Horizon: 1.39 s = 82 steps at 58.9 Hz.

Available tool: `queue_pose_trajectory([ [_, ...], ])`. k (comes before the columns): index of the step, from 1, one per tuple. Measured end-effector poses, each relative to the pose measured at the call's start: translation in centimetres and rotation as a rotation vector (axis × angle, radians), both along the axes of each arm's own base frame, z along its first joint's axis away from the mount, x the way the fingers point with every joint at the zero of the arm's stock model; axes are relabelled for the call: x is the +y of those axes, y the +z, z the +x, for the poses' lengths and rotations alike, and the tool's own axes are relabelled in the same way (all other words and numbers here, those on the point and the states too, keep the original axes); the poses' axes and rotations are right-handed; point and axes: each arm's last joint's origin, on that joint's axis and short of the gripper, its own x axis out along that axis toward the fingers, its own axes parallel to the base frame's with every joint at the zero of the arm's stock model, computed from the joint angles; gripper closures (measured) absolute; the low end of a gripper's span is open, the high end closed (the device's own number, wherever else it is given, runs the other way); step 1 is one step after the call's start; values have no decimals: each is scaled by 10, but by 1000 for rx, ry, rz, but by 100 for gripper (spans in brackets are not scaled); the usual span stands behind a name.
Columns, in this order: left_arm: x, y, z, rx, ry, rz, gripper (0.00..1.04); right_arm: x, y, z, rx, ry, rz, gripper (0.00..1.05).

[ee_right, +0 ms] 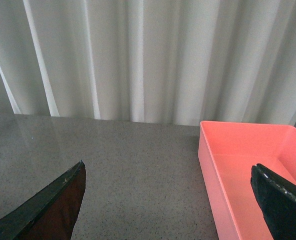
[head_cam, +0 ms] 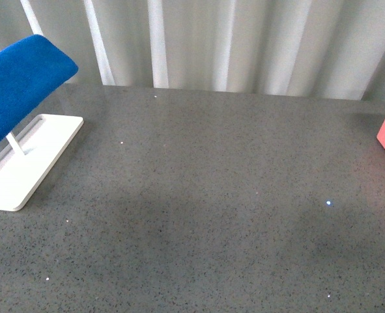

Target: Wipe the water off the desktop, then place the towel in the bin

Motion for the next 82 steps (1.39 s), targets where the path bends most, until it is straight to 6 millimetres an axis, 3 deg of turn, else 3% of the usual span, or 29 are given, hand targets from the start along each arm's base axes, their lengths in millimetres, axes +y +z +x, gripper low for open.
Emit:
queue_pose_trajectory([
  [3, -3, 28, 10, -79, -9, 17, 7, 0, 0, 0, 0, 0, 0, 7],
  [10, -8, 64, 39, -157, -22, 64, 7, 0, 0, 0, 0, 0, 0, 7],
  [16, -13, 82, 74, -139, -51, 102, 7, 0, 0, 0, 0, 0, 0, 7],
  [28, -20, 99, 176, 36, -92, 210, 7, 0, 0, 0, 0, 0, 0, 7],
  [36, -17, 92, 239, 164, -85, 281, 7, 0, 0, 0, 0, 0, 0, 7],
  [49, 6, 66, 307, 292, 35, 440, 7, 0, 0, 0, 0, 0, 0, 7],
  [60, 30, 44, 341, 359, 101, 496, 7, 0, 0, 0, 0, 0, 0, 7],
  [82, 49, 14, 377, 430, 103, 517, 7, 0, 0, 0, 0, 0, 0, 7],
])
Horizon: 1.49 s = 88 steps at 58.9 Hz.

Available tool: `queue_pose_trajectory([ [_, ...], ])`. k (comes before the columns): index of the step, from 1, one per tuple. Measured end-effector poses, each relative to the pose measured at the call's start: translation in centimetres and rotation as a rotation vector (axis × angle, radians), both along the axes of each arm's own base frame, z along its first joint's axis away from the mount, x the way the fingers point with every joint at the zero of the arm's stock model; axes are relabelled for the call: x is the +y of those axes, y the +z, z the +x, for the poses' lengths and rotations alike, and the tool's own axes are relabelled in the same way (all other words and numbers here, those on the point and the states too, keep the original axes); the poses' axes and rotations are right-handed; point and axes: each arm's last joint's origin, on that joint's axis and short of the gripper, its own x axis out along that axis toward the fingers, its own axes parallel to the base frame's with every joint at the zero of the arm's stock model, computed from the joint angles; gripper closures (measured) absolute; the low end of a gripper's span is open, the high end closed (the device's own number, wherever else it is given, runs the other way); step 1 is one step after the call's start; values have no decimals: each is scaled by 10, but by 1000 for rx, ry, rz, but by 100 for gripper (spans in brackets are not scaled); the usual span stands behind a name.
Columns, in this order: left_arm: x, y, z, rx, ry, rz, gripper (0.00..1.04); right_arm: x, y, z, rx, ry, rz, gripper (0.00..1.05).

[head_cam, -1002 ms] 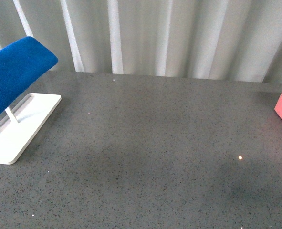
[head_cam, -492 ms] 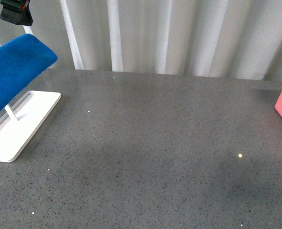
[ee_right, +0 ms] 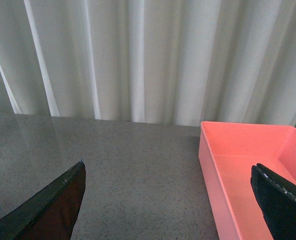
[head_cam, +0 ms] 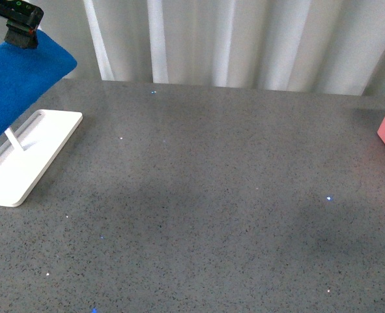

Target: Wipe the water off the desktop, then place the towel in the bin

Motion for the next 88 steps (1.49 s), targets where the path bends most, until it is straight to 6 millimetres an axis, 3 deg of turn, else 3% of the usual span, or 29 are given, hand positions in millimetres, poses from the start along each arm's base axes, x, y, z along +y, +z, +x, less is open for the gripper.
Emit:
queue_pose_trajectory([
  [16, 9, -27, 15, 62, 47, -59, 7, 0, 0, 0, 0, 0, 0, 7],
  [31, 9, -34, 18, 60, 44, -62, 7, 0, 0, 0, 0, 0, 0, 7],
  [41, 7, -33, 19, 46, 38, -50, 34, 0, 0, 0, 0, 0, 0, 7],
  [60, 6, -42, 17, 49, 18, -31, 93, 0, 0, 0, 0, 0, 0, 7],
  [65, 6, -43, 17, 48, 19, -29, 99, 0, 0, 0, 0, 0, 0, 7],
  [88, 9, -28, 12, 51, 8, -47, 99, 0, 0, 0, 0, 0, 0, 7],
])
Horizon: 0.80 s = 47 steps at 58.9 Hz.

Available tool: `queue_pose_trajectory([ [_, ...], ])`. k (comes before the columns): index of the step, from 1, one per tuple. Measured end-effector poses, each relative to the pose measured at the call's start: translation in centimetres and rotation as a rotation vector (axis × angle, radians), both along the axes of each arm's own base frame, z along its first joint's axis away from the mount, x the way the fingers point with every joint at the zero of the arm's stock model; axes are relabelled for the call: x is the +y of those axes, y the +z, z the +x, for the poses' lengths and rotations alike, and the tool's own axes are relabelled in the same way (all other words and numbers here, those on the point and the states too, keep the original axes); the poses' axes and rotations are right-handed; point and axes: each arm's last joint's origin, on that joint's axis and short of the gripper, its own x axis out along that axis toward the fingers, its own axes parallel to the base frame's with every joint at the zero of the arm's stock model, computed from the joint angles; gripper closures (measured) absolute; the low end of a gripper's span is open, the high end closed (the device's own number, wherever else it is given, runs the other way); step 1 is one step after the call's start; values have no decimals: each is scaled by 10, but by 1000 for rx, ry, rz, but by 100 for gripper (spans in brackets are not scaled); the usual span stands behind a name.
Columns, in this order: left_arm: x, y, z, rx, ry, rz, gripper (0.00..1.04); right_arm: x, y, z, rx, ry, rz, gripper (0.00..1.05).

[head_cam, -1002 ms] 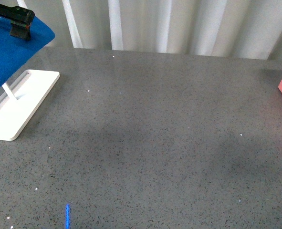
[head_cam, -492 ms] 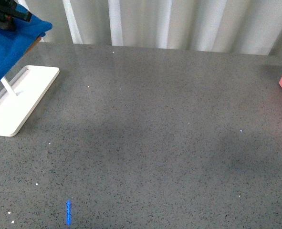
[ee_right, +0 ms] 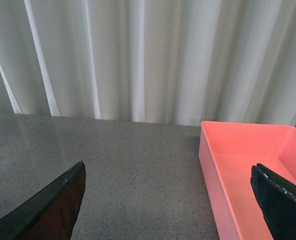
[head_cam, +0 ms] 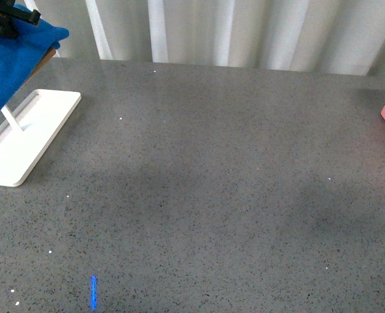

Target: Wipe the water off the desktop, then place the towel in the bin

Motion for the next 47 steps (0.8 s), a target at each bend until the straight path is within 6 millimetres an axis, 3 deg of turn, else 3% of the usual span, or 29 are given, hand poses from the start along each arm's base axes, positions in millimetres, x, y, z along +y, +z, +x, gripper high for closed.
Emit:
queue_pose_trajectory([
  [6, 1, 13, -2, -16, -3, -6, 99, 0, 0, 0, 0, 0, 0, 7],
  [15, 2, 52, -7, -89, -23, -22, 99, 0, 0, 0, 0, 0, 0, 7],
  [23, -8, 110, -20, -211, -74, -115, 99, 0, 0, 0, 0, 0, 0, 7],
  [31, -37, 152, -40, -324, -174, -224, 99, 0, 0, 0, 0, 0, 0, 7],
  [40, -91, 190, -80, -455, -379, -394, 99, 0, 0, 0, 0, 0, 0, 7],
  [47, -129, 195, -109, -468, -502, -521, 99, 0, 0, 0, 0, 0, 0, 7],
])
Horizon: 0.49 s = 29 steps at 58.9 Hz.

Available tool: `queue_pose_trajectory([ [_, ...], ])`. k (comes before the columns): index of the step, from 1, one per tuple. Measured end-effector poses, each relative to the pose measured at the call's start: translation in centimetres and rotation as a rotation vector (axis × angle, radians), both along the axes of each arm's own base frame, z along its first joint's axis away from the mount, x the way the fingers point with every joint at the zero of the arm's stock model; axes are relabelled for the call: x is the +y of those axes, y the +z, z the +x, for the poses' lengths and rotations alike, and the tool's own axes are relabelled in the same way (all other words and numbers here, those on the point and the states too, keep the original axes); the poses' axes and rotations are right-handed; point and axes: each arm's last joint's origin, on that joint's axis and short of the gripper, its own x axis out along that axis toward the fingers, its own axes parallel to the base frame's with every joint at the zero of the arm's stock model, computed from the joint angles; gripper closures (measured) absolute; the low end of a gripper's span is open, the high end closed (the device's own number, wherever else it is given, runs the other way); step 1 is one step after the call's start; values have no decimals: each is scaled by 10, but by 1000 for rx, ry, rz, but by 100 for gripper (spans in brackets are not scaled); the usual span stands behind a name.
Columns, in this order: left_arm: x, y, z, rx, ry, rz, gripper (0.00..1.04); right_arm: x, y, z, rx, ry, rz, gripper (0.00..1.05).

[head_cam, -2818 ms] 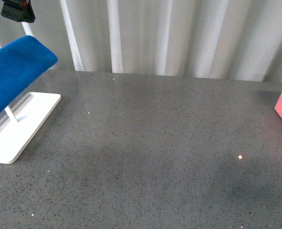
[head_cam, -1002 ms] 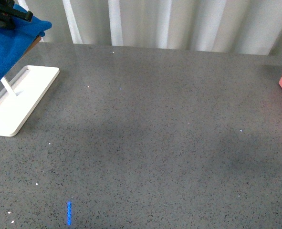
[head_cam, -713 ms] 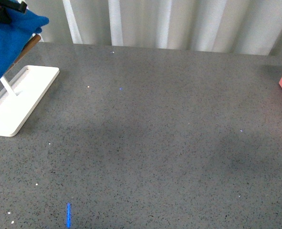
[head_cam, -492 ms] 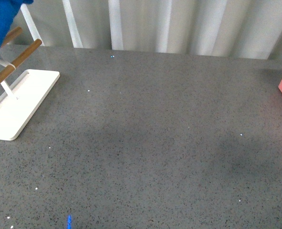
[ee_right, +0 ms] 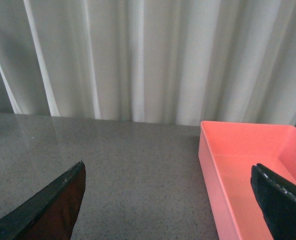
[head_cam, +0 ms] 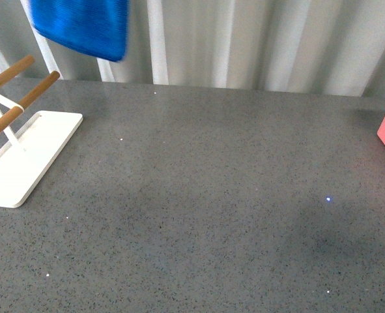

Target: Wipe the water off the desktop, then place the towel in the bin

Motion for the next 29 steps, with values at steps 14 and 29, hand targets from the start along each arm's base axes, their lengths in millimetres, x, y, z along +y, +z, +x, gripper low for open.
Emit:
queue_pose_trajectory([
  [14, -62, -63, -18, 101, -155, -113, 99, 0, 0, 0, 0, 0, 0, 7],
  [29, -118, -149, -23, 205, -264, -196, 99, 0, 0, 0, 0, 0, 0, 7],
])
